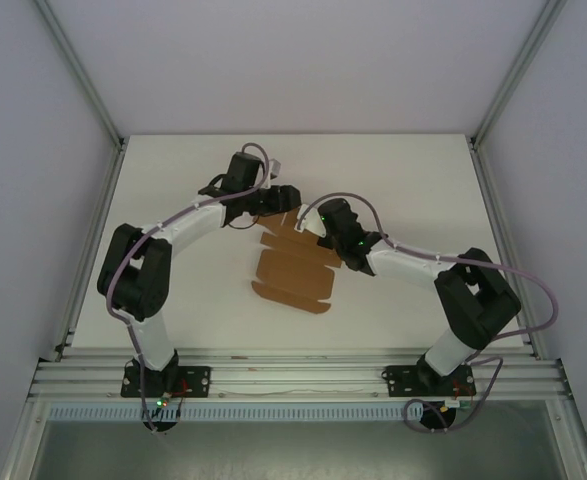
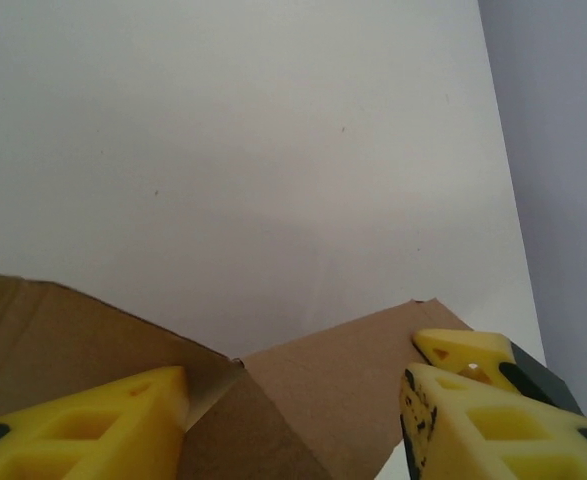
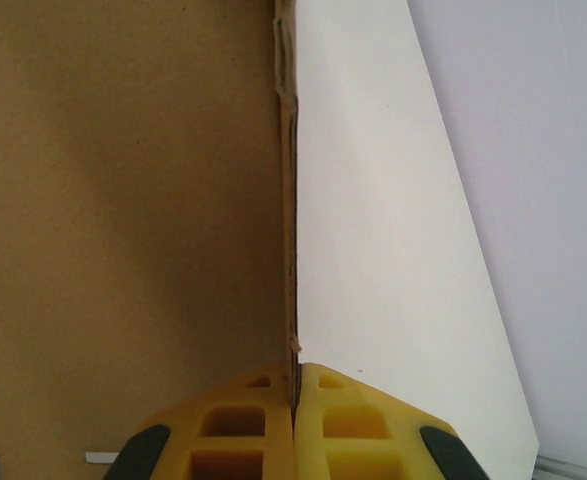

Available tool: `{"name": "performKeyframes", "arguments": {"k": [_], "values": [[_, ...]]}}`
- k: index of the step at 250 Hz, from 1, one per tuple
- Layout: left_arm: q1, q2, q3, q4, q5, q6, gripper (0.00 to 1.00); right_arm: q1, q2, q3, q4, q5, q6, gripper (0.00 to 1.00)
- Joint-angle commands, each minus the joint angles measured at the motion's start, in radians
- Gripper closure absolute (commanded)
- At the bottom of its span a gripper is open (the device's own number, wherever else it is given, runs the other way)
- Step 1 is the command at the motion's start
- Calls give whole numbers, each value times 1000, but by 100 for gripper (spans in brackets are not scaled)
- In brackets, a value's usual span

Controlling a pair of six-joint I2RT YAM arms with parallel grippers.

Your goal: Assemble paper box

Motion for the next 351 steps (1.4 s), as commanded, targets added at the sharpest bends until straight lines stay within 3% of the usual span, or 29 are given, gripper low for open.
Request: {"name": "performKeyframes", "arguments": {"k": [1, 56, 96, 161, 188, 220, 255, 274, 309, 351], "values": [[-16, 11, -16, 93, 87, -58, 47, 9, -20, -5, 35, -24, 26, 100], [-37, 40, 19, 75, 86, -65, 51, 17, -4, -6, 44, 6, 12, 100], [-59, 42, 53, -6, -7, -31, 51, 18, -4, -15, 55, 18, 14, 100], [-68, -51, 50, -228, -324, 78, 45, 17, -17, -28, 65, 82, 24, 100], [-68, -104, 19, -237, -371, 86, 38, 17, -18, -32, 57, 83, 25, 100], [-68, -145, 3, -224, -365, 87, 31, 17, -13, -25, 46, 85, 29, 100], [-68, -143, -2, -172, -308, 82, 32, 17, -19, -21, 40, 75, 33, 100], [-68, -108, 20, -165, -249, 75, 36, 17, -22, -17, 34, 63, 36, 100], [-69, -55, 39, -124, -135, 53, 52, 17, -18, -10, 29, 69, 40, 100], [-70, -23, 18, -14, -35, -19, 56, 17, -9, -12, 33, 49, 48, 100]]}}
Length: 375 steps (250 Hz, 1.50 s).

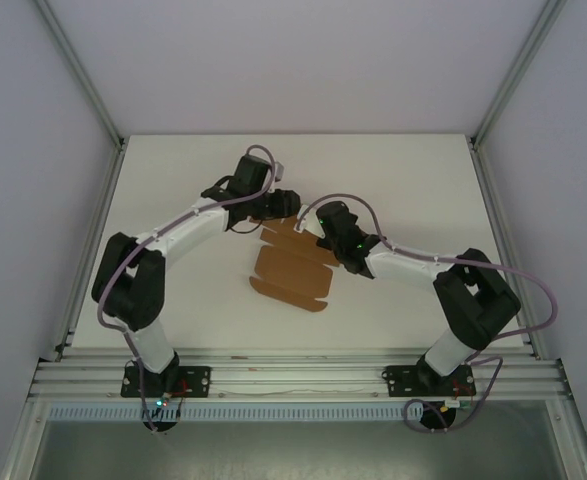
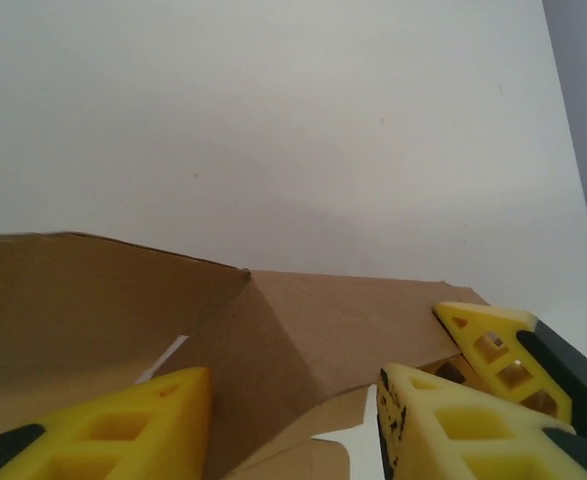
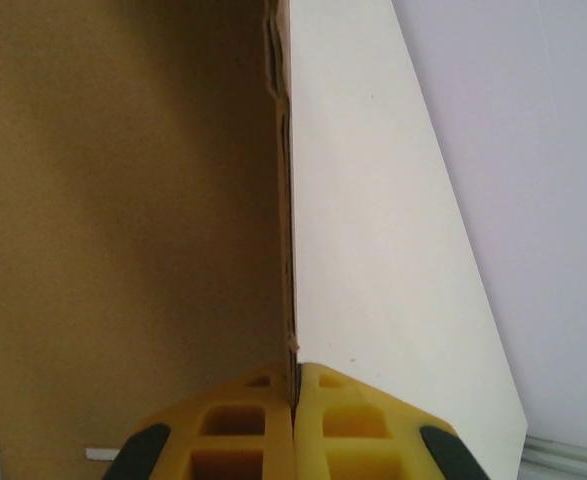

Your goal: Assemble paper box

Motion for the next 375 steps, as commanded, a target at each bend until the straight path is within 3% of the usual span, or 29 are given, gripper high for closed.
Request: {"name": "performKeyframes", "arguments": {"k": [1, 33, 122, 151, 164, 171, 197, 262, 291, 375], "values": [[-3, 19, 2, 109, 110, -58, 56, 1, -9, 5, 11, -8, 29, 100], [-2, 38, -7, 157, 94, -98, 67, 1, -11, -3, 22, -26, 30, 100], [-13, 42, -38, 206, -28, -140, 74, 3, -24, -24, 51, -25, 49, 100], [-14, -14, -70, 153, -88, -82, 65, 4, -29, -31, 60, 5, 48, 100], [-12, -58, -99, 119, -135, -45, 56, 4, -37, -40, 65, 15, 44, 100], [-11, -86, -119, 96, -170, -37, 48, 3, -44, -46, 68, 21, 38, 100], [8, -208, -225, 38, -294, 32, 1, -4, -79, -63, 67, 18, 32, 100], [168, -351, -493, 33, -319, 30, 0, -17, -159, -71, 8, -54, 62, 100], [175, -337, -515, 69, -321, 51, 0, -19, -164, -59, -23, -79, 80, 100], [172, -272, -529, 269, -153, 76, 0, -19, -157, -34, -34, -103, 118, 100]]}}
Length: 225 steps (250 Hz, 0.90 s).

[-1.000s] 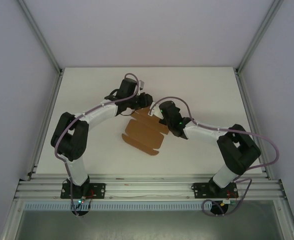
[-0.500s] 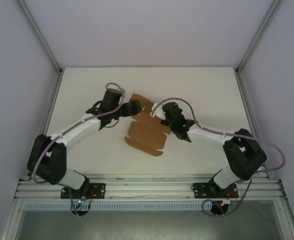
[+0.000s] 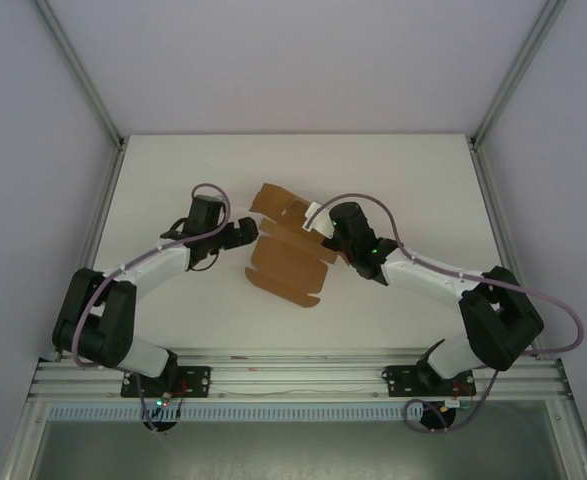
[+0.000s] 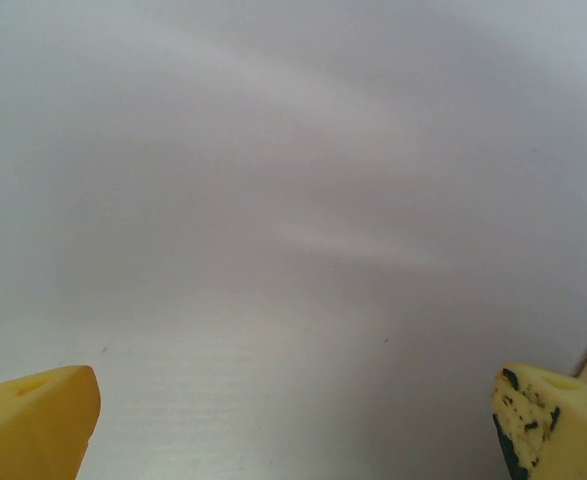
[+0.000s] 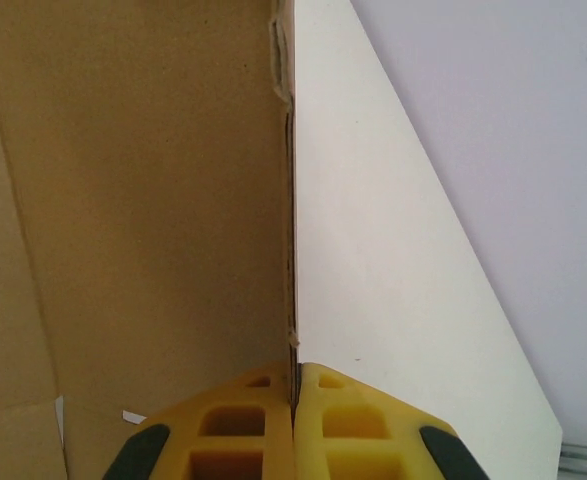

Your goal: Assemble paper box

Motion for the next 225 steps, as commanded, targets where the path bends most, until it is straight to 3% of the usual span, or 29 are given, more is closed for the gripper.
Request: {"name": "performKeyframes", "arguments": {"k": [1, 79, 106, 170, 225], "values": [[-8, 30, -4, 105, 88, 39, 0, -4, -6, 30, -14, -16, 37, 100], [-26, 48, -31, 230, 220, 81, 1, -4, -25, 26, 0, -69, 80, 100], [-35, 63, -33, 260, 258, 90, 6, -4, -32, 24, 1, -99, 90, 100], [-58, 116, -13, 318, 304, 88, 29, -6, -70, 24, -38, -216, 91, 100], [-71, 112, -11, 338, 301, 70, 55, -27, -102, 24, -40, -246, 102, 100]]}}
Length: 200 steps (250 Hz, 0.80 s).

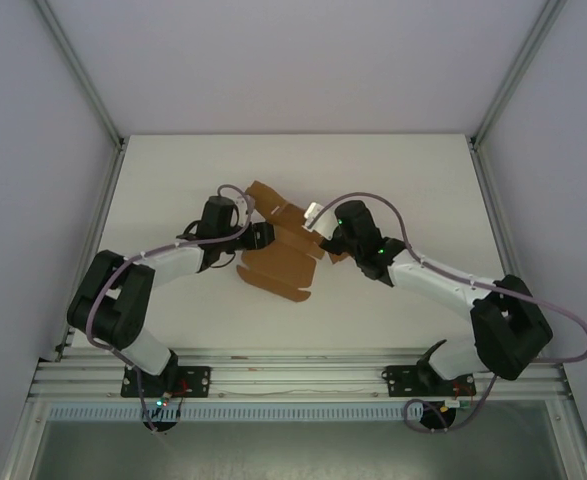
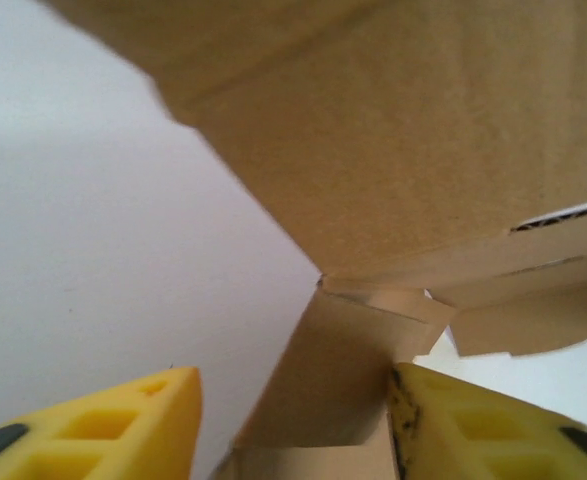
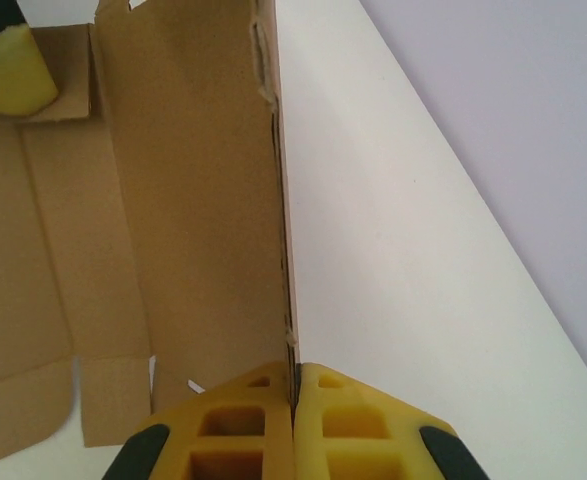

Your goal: Assemble paper box

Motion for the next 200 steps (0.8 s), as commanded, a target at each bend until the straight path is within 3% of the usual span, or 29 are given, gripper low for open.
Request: {"name": "performKeyframes", "arguments": {"k": [1, 30, 65, 81, 115, 124, 136, 150, 183, 200], "values": [[-9, -5, 9, 53, 17, 0, 56, -14, -35, 24, -4, -40, 30, 100], [-18, -14, 7, 41, -5, -8, 71, -17, -30, 25, -26, -29, 14, 100], [-28, -25, 6, 21, -34, -21, 77, -15, -19, 32, -57, -6, -31, 100], [-32, -29, 3, 15, -56, -29, 87, -14, -14, 38, -72, 9, -49, 100], [-34, -37, -2, -12, -99, -30, 86, -15, -2, 50, -90, 44, -90, 100], [-35, -42, -2, -27, -107, -27, 79, -15, 1, 52, -91, 53, -103, 100], [-34, -55, -3, -47, -123, -22, 52, -15, 5, 57, -96, 67, -127, 100], [-33, -81, -9, -75, -150, -18, 41, -14, 16, 64, -94, 90, -159, 100], [-31, -160, -11, -176, -265, 4, 2, -6, 65, 88, -91, 166, -252, 100], [-26, -196, 12, -237, -340, 31, 0, 9, 98, 90, -55, 230, -305, 100]]}}
